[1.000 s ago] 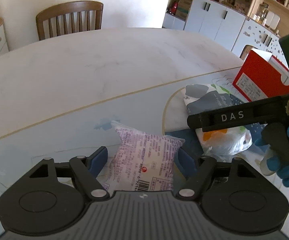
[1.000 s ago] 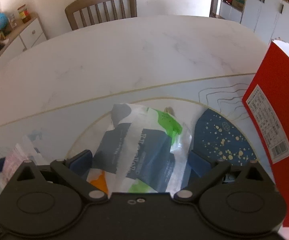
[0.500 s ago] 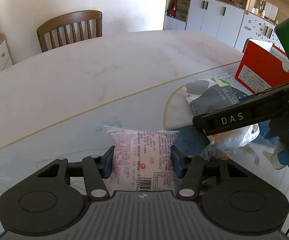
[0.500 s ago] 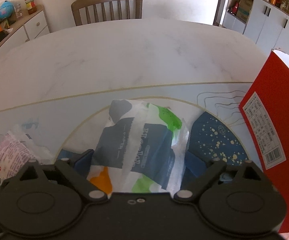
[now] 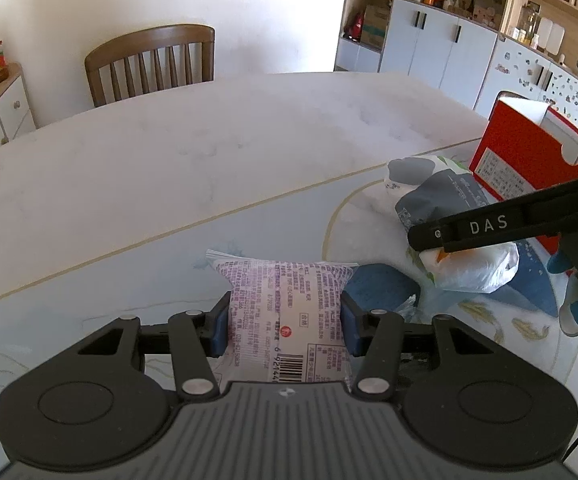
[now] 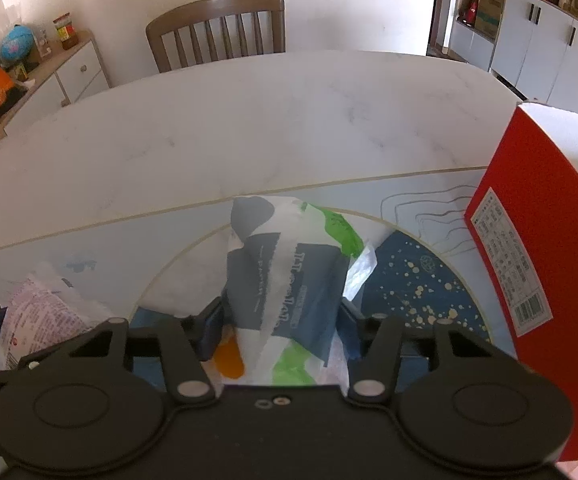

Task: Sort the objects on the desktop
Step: 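Close the left gripper on the pink bag while the right closes on the snack bag, then lift the pink bag and snack bag and carry them over the shoebox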

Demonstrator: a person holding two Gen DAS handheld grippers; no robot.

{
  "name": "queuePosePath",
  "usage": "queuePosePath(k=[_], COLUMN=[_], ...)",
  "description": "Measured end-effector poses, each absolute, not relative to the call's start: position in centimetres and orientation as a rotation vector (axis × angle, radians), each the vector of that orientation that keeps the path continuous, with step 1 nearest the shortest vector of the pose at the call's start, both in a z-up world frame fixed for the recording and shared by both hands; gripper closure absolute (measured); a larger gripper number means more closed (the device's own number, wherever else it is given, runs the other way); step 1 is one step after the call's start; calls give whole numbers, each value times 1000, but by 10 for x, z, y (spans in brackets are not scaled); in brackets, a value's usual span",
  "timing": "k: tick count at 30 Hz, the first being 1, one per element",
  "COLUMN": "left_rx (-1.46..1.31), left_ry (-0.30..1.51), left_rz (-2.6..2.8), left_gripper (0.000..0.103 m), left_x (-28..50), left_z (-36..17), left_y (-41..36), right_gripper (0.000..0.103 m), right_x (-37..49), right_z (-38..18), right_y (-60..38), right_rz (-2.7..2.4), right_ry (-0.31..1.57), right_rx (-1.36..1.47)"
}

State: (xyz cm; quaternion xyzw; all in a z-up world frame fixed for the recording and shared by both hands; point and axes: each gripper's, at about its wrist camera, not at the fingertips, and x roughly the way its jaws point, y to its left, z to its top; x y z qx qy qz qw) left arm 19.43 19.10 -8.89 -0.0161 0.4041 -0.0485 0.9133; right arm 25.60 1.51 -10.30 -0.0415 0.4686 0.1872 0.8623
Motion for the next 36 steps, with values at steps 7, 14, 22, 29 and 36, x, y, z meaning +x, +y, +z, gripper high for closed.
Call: queuePosePath(k=[7, 14, 22, 29, 36], left_rx=[-46, -44, -54, -55, -80], left_ry=[818, 799, 773, 761, 748], left_rz=[-74, -58, -47, -49, -66], left_gripper=[52, 52, 52, 52, 52], left_x=[186, 177, 170, 170, 173], left_z=[-71, -46, -16, 5, 23], left_y=[191, 181, 156, 125, 94], right_gripper=[46, 46, 46, 46, 46], right_x=[249, 238, 228, 222, 218], right_z=[-85, -61, -34, -14, 3], right_y=[9, -3, -29, -58, -92], right_rz=[418, 459, 489, 517, 540], right_ry=[965, 953, 934, 935, 915], right_rx=[-87, -86, -70, -59, -50])
